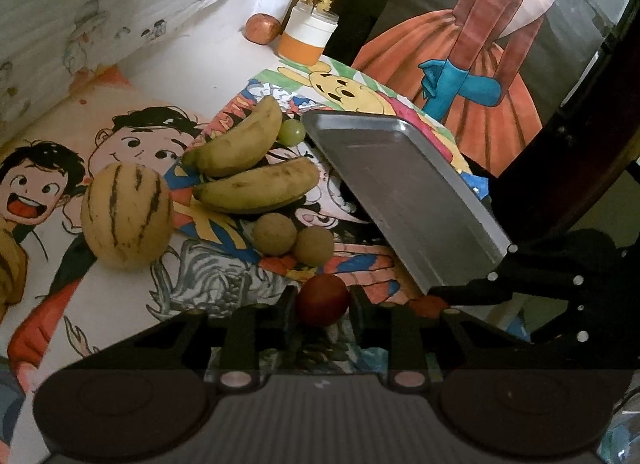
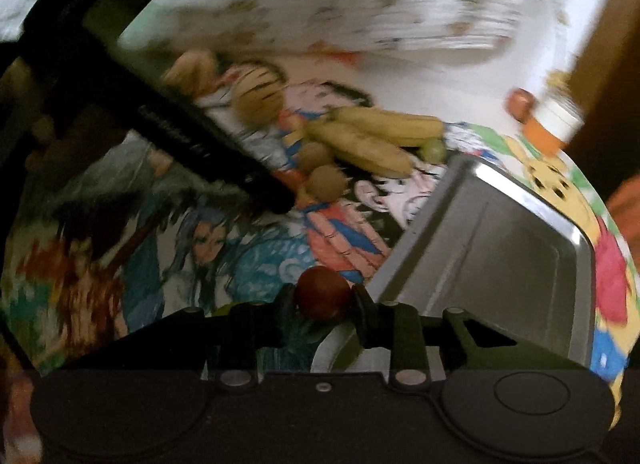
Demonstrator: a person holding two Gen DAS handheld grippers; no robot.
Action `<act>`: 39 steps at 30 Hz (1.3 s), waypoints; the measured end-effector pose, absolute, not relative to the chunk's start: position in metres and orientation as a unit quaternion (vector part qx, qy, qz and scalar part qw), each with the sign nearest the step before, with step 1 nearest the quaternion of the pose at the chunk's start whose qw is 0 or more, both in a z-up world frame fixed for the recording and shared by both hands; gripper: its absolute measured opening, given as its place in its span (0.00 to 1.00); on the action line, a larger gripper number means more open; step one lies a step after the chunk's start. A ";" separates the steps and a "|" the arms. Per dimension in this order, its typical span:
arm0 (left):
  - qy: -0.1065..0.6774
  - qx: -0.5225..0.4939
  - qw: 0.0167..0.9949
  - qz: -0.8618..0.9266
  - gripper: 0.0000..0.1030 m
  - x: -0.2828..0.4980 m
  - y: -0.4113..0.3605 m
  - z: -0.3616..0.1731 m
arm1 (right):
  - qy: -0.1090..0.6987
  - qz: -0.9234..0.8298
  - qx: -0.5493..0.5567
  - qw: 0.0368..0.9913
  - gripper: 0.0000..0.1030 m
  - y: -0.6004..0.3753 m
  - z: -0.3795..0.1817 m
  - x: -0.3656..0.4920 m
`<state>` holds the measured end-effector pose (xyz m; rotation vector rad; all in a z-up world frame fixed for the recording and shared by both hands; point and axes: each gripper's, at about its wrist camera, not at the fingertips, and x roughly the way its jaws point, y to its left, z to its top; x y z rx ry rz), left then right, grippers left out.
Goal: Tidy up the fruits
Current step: 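Grasp a red cherry tomato with the left tool while the right tool grasps another, then lower both tomatoes into the grey tray and open both tools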
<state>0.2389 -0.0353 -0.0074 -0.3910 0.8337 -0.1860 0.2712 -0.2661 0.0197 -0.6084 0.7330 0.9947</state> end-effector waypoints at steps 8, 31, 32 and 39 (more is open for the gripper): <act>0.381 -0.192 0.901 -0.084 0.30 0.248 -0.038 0.009 | 0.322 0.398 -0.142 0.847 0.31 -0.301 0.034 0.280; 0.390 -0.116 0.903 -0.138 0.30 0.322 -0.121 -0.003 | 0.366 0.209 -0.071 0.904 0.31 -0.348 0.009 0.326; 0.391 -0.114 0.903 -0.139 0.30 0.322 -0.122 -0.003 | 0.368 0.206 -0.071 0.904 0.31 -0.349 0.008 0.326; 0.396 -0.106 0.900 -0.145 0.30 0.325 -0.127 -0.006 | 0.373 0.191 -0.069 0.905 0.32 -0.351 0.006 0.326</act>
